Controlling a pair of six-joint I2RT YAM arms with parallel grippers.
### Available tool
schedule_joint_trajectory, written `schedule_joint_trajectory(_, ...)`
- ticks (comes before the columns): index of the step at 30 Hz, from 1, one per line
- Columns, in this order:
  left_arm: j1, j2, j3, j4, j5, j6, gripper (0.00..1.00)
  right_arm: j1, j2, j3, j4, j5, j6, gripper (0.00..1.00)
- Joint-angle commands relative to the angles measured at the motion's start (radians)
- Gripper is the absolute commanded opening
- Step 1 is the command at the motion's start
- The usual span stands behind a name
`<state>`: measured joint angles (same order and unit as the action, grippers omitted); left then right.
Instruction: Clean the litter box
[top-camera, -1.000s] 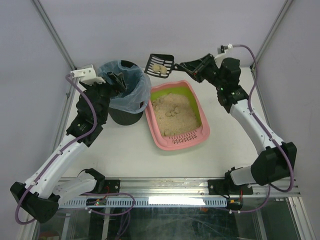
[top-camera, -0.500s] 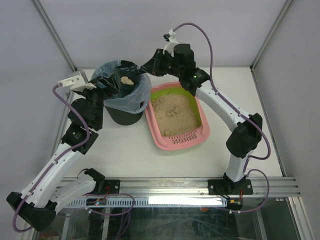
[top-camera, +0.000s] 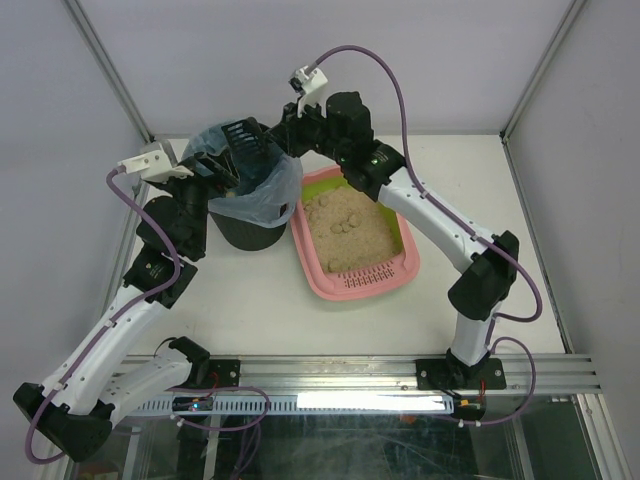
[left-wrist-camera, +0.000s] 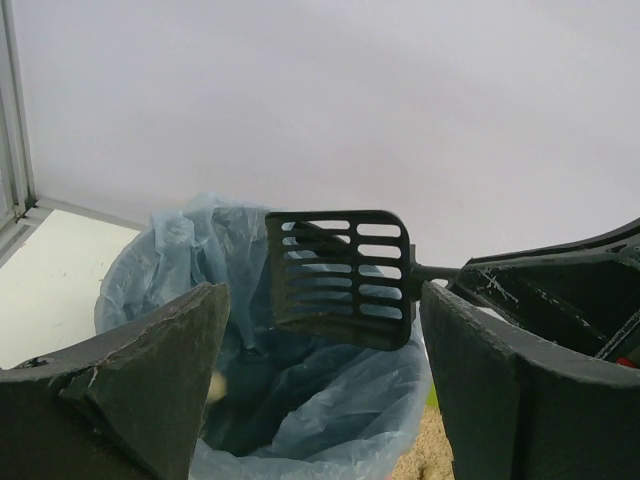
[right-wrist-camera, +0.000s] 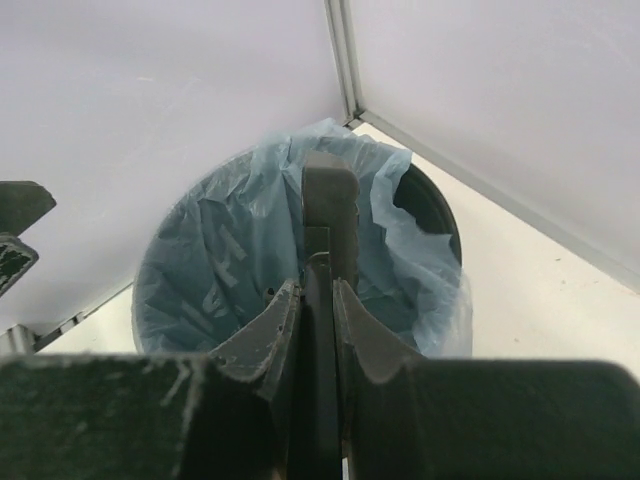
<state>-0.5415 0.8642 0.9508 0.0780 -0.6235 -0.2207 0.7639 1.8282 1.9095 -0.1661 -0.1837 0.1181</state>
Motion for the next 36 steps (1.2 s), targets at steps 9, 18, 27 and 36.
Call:
schedule_joint_trajectory(9,0.01,0.001,0.009,0.05,0.026,0.003,0.8,0.013,-0.213,-0.14,0.211,0.081,0.008,0.0)
schedule_joint_trajectory(18,0.009,0.129,0.089,-0.026,0.172,0.007,0.8,-0.043,-0.541,-0.434,0.228,0.277,0.11,0.0)
schedule_joint_trajectory(27,-0.007,0.293,0.176,-0.118,0.423,-0.064,0.76,-0.117,-0.737,-0.619,-0.053,0.383,0.144,0.0)
schedule_joint_trajectory(36,-0.164,0.39,0.287,-0.291,0.375,-0.034,0.74,-0.176,-0.727,-0.595,-0.382,0.443,0.177,0.0)
